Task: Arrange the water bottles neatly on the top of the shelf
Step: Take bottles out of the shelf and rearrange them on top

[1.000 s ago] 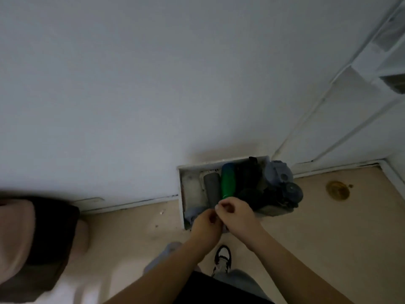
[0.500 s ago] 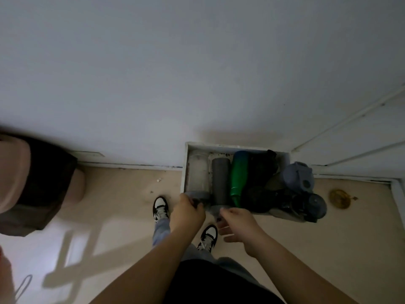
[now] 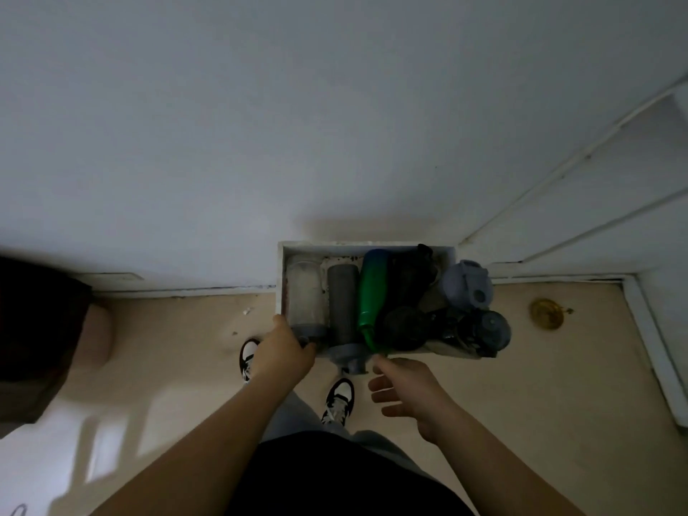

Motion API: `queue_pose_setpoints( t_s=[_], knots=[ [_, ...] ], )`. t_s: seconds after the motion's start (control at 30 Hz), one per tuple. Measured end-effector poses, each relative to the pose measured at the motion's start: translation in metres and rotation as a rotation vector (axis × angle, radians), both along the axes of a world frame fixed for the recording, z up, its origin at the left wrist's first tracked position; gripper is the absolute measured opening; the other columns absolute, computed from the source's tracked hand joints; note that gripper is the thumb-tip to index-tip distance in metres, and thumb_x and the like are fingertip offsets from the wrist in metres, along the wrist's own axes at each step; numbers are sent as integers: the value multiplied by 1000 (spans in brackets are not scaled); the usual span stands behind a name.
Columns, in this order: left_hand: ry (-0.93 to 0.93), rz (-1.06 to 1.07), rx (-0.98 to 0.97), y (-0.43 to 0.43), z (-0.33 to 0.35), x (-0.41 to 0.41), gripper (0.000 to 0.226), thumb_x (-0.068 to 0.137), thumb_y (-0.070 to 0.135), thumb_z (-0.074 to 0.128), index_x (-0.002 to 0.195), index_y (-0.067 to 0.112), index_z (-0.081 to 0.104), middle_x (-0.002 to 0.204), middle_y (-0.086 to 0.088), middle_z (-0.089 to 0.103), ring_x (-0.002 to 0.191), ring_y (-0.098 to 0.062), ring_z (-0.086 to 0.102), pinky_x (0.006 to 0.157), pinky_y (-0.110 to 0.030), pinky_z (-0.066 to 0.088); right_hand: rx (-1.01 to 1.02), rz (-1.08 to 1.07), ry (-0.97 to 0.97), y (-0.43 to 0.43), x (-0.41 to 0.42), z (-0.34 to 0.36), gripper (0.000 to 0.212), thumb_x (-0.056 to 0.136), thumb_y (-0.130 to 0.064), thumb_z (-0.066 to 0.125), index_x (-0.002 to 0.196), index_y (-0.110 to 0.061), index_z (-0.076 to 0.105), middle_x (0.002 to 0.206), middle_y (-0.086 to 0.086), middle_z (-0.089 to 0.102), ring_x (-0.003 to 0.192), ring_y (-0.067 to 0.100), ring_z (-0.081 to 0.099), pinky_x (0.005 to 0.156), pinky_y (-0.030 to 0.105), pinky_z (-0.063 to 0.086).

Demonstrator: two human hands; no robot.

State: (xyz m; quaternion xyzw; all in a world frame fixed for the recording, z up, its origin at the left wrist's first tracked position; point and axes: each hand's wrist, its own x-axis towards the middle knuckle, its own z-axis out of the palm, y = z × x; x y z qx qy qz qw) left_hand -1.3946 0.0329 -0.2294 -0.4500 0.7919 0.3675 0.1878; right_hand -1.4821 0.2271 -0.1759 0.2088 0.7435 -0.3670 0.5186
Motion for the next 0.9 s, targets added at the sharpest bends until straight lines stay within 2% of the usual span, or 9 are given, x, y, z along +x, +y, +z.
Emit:
queue_pose_setpoints(
  t_s=[0.1,0.17,0.27,0.37,0.5,0.57,0.63,0.8,0.9],
  knots=[
    [-17,-196,-174,-8,23,-15,38,90,36,62,118,12,54,116,-11,61,99,-32,64,80,-41,57,-38,-83,3,20,-8,7,30,100,-39,62,111,-12,69,110,18,76,99,32,75,79,40,57],
    [205,-207,-234,-2,42,-32,35,95,34,58,123,13,57,123,-9,57,101,-29,64,82,-41,56,-50,-185,23,37,-14,11,30,99,-37,65,112,-10,68,108,19,76,102,36,74,82,43,58],
    [567,-303,-187,28,67,-62,31,98,37,59,121,16,60,122,-2,55,94,-20,63,77,-33,54,-56,-394,101,61,-17,12,32,96,-28,71,114,-5,59,103,21,71,89,35,71,81,48,58],
    [718,-479,-159,63,77,-80,39,96,47,58,126,22,57,127,4,54,107,-12,56,85,-29,51,-16,-549,301,78,-16,20,56,87,-19,83,126,-15,43,117,17,56,100,33,64,89,55,57],
    [637,-662,-144,86,65,-83,48,95,51,59,134,24,57,130,4,60,119,-18,55,97,-35,52,-78,-445,615,85,-22,35,100,72,-21,95,148,-30,30,139,3,39,120,24,52,93,41,50],
    [635,-670,-186,89,60,-81,46,96,47,60,135,23,59,127,4,65,117,-19,58,94,-37,55,-124,-307,752,83,-29,40,89,69,-22,96,142,-29,45,135,-3,47,115,6,56,92,25,51],
    [633,-690,-229,90,60,-80,47,96,47,60,137,23,58,129,5,66,117,-18,58,91,-35,56,-155,-220,812,76,-36,45,57,71,-18,95,114,-33,59,116,-8,59,101,-11,61,81,10,53],
    [570,-630,-144,87,61,-80,53,95,54,59,142,31,52,133,9,62,122,-15,55,95,-37,55,-69,-203,838,69,-45,21,58,63,-56,93,109,-33,67,115,6,66,109,26,65,88,44,61],
    [575,-612,-118,88,61,-81,53,94,53,61,141,31,53,132,8,63,121,-15,55,95,-36,54,-142,-303,812,64,-46,27,33,76,-32,91,93,-35,63,97,-3,69,93,17,67,77,31,58]
  ],
)
